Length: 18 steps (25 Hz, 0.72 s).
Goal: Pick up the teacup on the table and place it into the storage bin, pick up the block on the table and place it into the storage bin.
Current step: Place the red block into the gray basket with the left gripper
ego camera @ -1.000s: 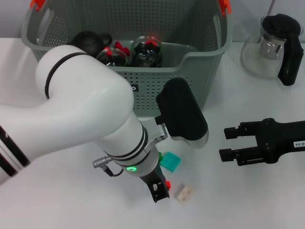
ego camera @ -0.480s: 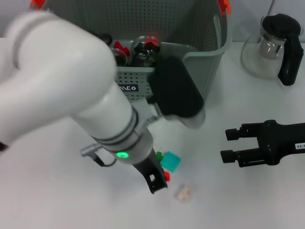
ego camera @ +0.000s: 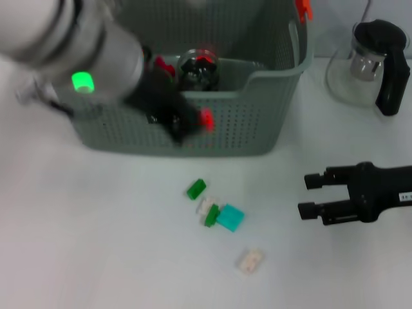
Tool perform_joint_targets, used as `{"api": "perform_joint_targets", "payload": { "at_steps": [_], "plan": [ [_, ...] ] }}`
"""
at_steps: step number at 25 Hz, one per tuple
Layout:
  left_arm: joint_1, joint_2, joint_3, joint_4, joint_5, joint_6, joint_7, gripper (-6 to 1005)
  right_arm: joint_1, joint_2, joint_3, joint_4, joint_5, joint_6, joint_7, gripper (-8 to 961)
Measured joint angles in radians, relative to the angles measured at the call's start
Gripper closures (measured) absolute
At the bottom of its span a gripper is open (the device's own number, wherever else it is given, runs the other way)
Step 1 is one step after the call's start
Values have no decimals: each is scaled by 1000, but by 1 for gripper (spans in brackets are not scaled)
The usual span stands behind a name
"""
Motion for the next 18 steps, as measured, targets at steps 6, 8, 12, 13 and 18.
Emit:
{"api": "perform_joint_targets", "payload": {
  "at_steps": [6,8,12,13,18],
  "plan": [
    [-166,19,-233,-119,22,-160,71,859,5,4,0,-1,-2,-1,-3,129],
    [-198,40,-245,-215,48,-255,69,856,6,5,-1,-1,-2,-2,-3,130],
    [-232,49,-248,-401,136,-437,61,849,6,5,0,-1,-2,-1,-3,131],
    [-236,47,-252,-439,155,-480,60,847,6,3,0,-1,-1,-1,-2,130],
    [-242,45,-262,-539,209,-604,38,838,9,-1,0,-1,0,-2,6,129]
  ]
}}
